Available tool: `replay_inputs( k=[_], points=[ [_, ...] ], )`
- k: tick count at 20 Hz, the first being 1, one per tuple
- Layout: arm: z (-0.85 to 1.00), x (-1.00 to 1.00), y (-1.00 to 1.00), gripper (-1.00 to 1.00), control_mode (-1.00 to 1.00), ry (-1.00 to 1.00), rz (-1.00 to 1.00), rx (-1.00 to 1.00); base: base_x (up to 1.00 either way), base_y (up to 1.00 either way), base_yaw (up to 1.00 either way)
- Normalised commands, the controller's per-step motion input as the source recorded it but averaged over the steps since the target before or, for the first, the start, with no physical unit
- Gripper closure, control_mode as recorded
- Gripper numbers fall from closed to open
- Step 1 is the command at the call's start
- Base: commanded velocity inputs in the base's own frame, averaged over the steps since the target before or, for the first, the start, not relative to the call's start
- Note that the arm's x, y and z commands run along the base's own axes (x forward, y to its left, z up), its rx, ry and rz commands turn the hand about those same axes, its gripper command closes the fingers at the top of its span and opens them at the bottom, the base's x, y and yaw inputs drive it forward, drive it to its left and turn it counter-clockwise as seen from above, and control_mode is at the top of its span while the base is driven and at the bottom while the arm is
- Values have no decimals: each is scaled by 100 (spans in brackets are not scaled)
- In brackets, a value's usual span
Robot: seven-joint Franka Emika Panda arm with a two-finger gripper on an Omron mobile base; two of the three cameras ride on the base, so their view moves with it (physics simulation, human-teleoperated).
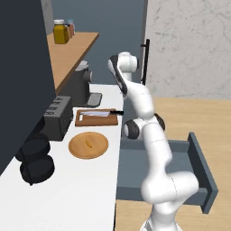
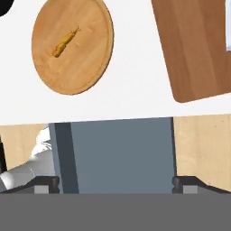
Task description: Pick up the knife from the drawer and place it on the cutting board. Then place the meat from the plate to the cutting board.
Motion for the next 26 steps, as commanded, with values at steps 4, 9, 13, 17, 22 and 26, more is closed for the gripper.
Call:
replay_inputs(
  k=[4, 9, 13, 17, 22, 26],
  points=[
    [60, -45, -44, -100, -100, 78, -12, 0, 0, 0, 0],
    [41, -30, -30, -100, -100, 89, -7, -5, 0, 0, 0],
    [29, -24, 2, -100, -100, 66, -3, -13, 0, 0, 0],
    [8, -39, 18, -100, -100, -25, 0, -4, 0, 0, 0],
    [0, -2, 74, -100, -100, -61, -20, -2, 0, 0, 0],
    [-5, -11, 71, -100, -100, -75, -22, 0, 0, 0, 0]
  ],
)
